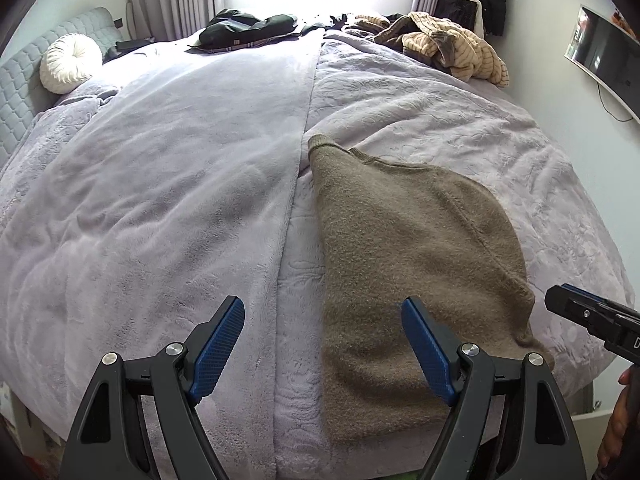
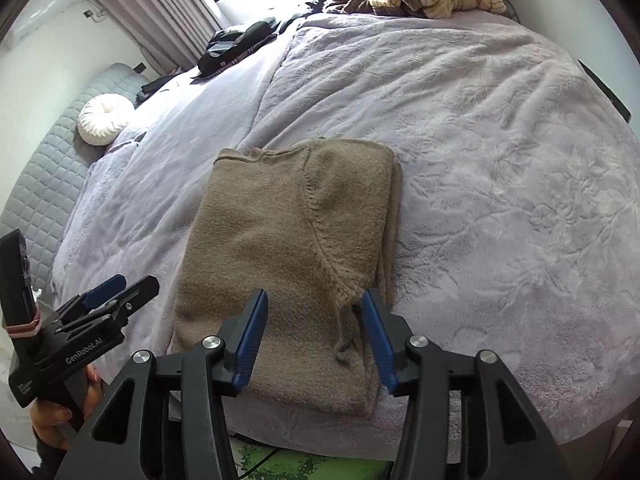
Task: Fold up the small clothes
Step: 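Press along the folded edge again with the closed right tool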
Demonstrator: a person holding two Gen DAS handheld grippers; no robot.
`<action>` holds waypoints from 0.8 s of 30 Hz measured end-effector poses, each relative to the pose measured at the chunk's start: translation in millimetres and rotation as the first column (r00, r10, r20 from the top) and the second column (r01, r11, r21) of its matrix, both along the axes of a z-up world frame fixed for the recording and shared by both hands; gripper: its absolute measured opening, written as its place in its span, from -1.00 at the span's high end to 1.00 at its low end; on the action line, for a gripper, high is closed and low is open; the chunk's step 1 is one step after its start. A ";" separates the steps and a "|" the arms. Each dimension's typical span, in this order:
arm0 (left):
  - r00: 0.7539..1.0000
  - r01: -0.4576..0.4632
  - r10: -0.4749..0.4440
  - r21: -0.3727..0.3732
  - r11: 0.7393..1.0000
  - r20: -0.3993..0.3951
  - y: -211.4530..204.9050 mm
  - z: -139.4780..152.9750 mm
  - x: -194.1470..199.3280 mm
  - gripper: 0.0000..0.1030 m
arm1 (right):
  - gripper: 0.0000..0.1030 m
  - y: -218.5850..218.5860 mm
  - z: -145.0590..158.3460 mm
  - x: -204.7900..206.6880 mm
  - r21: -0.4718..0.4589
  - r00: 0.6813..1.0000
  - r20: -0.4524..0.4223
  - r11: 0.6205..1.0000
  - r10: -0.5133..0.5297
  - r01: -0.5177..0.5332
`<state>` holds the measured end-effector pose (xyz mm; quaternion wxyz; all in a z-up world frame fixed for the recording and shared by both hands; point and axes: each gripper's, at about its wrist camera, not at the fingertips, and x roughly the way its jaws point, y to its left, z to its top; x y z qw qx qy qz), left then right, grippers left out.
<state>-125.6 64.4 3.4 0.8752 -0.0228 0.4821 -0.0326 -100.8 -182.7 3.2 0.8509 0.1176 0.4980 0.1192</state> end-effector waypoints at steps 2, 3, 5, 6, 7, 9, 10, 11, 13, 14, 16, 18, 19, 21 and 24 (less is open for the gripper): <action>1.000 0.002 -0.002 -0.002 1.000 -0.008 -0.3 -2.0 -0.6 -0.59 | -0.12 -0.3 -1.7 1.1 -0.003 1.000 -0.004 1.000 -0.002 0.002; 1.000 0.002 -0.002 -0.002 1.000 -0.012 -0.5 -3.2 -0.7 -0.59 | -0.19 -0.8 -3.8 2.3 -0.015 1.000 -0.008 1.000 -0.006 0.006; 1.000 -0.001 0.001 0.000 1.000 -0.016 0.6 -5.0 0.3 -0.59 | -0.21 -1.8 -6.5 5.1 -0.028 1.000 -0.013 1.000 -0.015 0.015; 1.000 -0.005 0.005 0.002 1.000 -0.018 1.6 -5.7 1.5 -0.59 | -0.21 -3.5 -9.0 9.8 -0.032 1.000 -0.016 0.999 -0.019 0.019; 1.000 -0.012 0.012 0.004 1.000 -0.019 3.1 -6.1 3.1 -0.59 | -0.21 -5.3 -10.9 14.4 -0.036 1.000 -0.018 0.999 -0.025 0.024; 0.999 -0.026 0.026 0.002 1.000 -0.020 7.0 -6.6 6.2 -0.59 | -0.21 -9.6 -16.0 24.4 -0.034 0.999 -0.027 0.998 -0.045 0.044; 0.999 -0.032 0.032 0.000 0.999 -0.021 8.7 -7.0 7.4 -0.59 | -0.21 -12.8 -19.9 30.7 -0.014 0.998 -0.036 0.998 -0.057 0.057; 0.999 -0.035 0.035 -0.001 0.999 -0.023 10.0 -8.0 9.1 -0.59 | -0.21 -17.4 -26.9 40.1 0.030 0.996 -0.059 0.997 -0.071 0.073; 0.999 -0.036 0.036 0.007 0.999 -0.030 10.3 -10.6 12.2 -0.59 | -0.13 -23.0 -37.9 54.3 0.085 0.992 -0.093 0.991 -0.091 0.099; 0.999 -0.037 0.037 0.011 0.999 -0.032 10.1 -11.9 13.5 -0.59 | -0.05 -26.8 -44.2 63.1 0.110 0.988 -0.113 0.987 -0.104 0.116; 0.999 -0.041 0.042 0.018 0.999 -0.033 11.4 -14.7 18.1 -0.59 | 0.03 -34.1 -55.0 80.1 0.181 0.984 -0.135 0.974 -0.116 0.140; 0.998 -0.055 0.055 0.021 0.998 -0.037 13.8 -16.9 24.9 -0.59 | 0.50 -37.4 -63.2 91.1 0.225 0.980 -0.164 0.962 -0.117 0.152; 0.997 -0.065 0.066 0.021 0.998 -0.043 16.3 -17.9 30.2 -0.59 | 0.62 -37.5 -64.9 93.7 0.244 0.979 -0.171 0.958 -0.109 0.149; 0.996 -0.082 0.083 0.017 0.996 -0.042 21.1 -18.2 40.5 -0.59 | 0.68 -33.6 -58.6 94.8 0.242 0.987 -0.140 0.963 -0.084 0.116; 0.993 -0.112 0.114 0.049 0.992 -0.029 27.2 -22.1 62.4 -0.59 | 0.69 -21.0 -41.1 92.8 0.147 0.998 -0.059 0.988 -0.036 0.044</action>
